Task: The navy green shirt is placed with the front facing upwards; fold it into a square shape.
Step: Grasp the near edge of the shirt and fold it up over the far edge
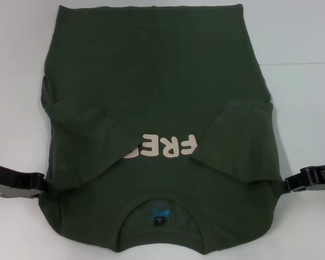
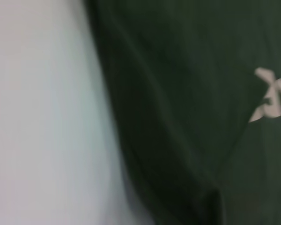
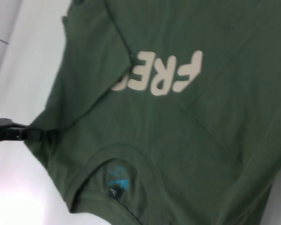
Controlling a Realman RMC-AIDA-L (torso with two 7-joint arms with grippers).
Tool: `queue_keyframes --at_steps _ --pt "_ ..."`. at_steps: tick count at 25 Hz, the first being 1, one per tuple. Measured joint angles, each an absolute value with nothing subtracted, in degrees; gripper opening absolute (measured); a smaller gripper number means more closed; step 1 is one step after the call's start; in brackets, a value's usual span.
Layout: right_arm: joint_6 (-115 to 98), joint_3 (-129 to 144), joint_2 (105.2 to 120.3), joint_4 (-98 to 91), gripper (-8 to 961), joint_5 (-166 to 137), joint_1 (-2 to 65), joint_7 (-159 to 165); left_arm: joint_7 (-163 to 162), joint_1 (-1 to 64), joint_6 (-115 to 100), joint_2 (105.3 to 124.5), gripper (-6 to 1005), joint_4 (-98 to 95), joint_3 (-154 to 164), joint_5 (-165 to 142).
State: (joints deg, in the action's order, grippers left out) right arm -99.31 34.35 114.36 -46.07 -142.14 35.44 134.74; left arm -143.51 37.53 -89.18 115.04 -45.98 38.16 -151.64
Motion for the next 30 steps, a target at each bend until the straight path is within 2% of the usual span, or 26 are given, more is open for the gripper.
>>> queue_keyframes --at_steps 30 --pt "-101.8 16.5 115.16 -29.5 37 -126.6 21.2 81.9 -92.8 24.5 -98.6 116.09 42 -42.8 15.7 -138.0"
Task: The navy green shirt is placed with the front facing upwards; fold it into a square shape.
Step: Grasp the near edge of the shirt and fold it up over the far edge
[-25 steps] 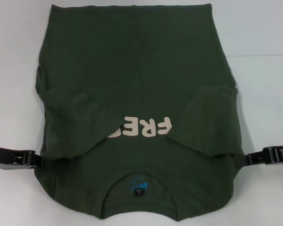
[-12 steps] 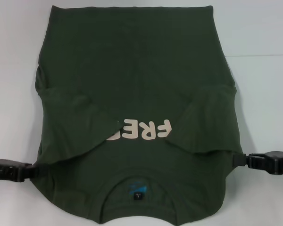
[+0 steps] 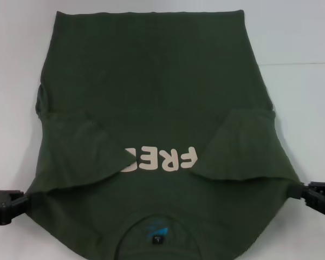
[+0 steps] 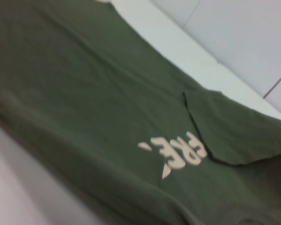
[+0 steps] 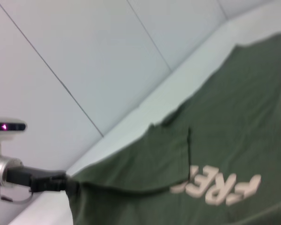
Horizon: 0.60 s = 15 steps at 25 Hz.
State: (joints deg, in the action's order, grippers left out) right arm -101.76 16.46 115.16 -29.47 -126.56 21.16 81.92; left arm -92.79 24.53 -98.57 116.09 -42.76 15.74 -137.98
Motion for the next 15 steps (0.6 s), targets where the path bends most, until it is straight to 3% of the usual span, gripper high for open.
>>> queue_keyframes --at_steps 15 --pt "-111.4 8.2 116.43 -28.0 38 -126.5 10.9 64.2 -85.5 21.6 -107.7 116.34 42 -42.3 12.2 -135.4"
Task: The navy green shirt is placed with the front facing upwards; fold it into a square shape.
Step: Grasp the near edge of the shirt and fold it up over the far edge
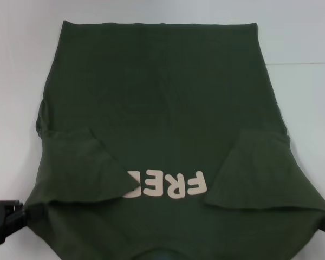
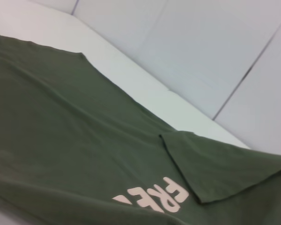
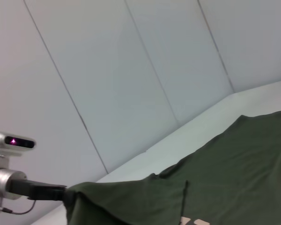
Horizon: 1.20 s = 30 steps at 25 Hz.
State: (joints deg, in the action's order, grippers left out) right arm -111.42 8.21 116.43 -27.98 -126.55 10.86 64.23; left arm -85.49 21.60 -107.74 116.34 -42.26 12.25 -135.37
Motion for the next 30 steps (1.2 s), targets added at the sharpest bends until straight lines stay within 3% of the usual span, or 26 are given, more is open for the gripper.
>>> queue_keyframes --at_steps 19,30 --pt "-113.6 -1.3 116.83 -24.8 37 -126.6 4.3 52.9 -73.6 16.9 -112.4 116.68 43 -42.2 2.4 -135.3" --pt "-113.7 -6.3 116.21 -23.0 38 -126.6 2.8 51.3 -69.8 16.3 -113.8 116.76 42 -42.3 1.9 -135.7"
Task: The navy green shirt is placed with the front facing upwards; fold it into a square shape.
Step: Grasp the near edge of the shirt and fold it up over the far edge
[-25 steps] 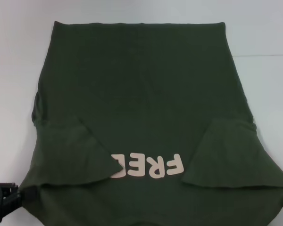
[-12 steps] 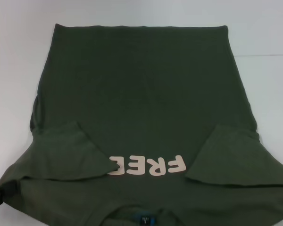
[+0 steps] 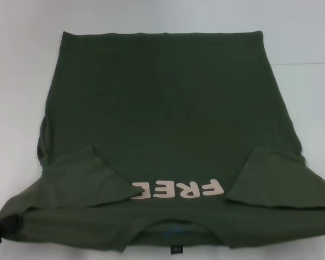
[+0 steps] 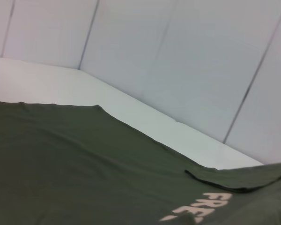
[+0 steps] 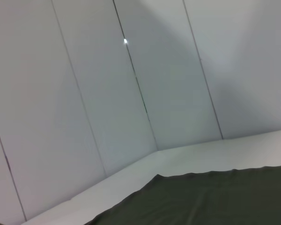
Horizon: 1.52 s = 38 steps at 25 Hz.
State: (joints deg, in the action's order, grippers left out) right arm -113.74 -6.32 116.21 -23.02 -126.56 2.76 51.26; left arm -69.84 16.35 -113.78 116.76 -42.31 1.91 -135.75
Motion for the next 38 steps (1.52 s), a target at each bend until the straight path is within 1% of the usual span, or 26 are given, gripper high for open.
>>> queue_keyframes --at_steps 2,9,12,16,19,25,31,34,38 --pt "-113.8 -6.4 116.41 -23.0 38 -126.6 2.2 51.1 -68.6 15.8 -115.2 116.86 42 -42.7 2.1 -135.9" --pt "-114.0 -5.7 118.13 -22.9 39 -127.0 -0.9 46.7 -62.5 12.8 -117.2 117.35 43 -44.9 4.1 -136.2" --pt "-114.1 -5.0 118.58 -22.7 39 -127.1 -2.3 44.9 -61.0 11.9 -117.4 117.37 43 -45.6 4.8 -136.5" --pt "-114.1 -4.0 118.68 -21.7 39 -127.1 -3.2 43.4 -60.0 11.1 -117.5 117.68 43 -46.0 6.1 -136.6" --pt "-113.9 -4.5 118.37 -21.0 39 -126.8 -2.7 44.2 -59.4 11.6 -117.3 117.7 43 -45.7 5.2 -136.3" --pt "-113.5 -7.6 118.0 -20.4 38 -126.6 2.0 48.9 -62.9 15.6 -112.5 117.32 43 -42.6 1.7 -136.1" --pt "-106.0 -12.8 117.13 -20.6 38 -126.6 9.6 57.2 -64.3 20.4 -102.2 117.26 42 -37.6 1.0 -135.4" --pt "-99.9 -14.4 117.28 -20.6 38 -126.6 13.6 60.0 -64.9 23.0 -94.5 117.32 42 -35.4 0.8 -134.5" --pt "-91.3 -14.8 117.79 -20.5 37 -126.6 18.6 61.2 -65.0 26.5 -82.7 118.05 42 -33.8 0.9 -132.4"
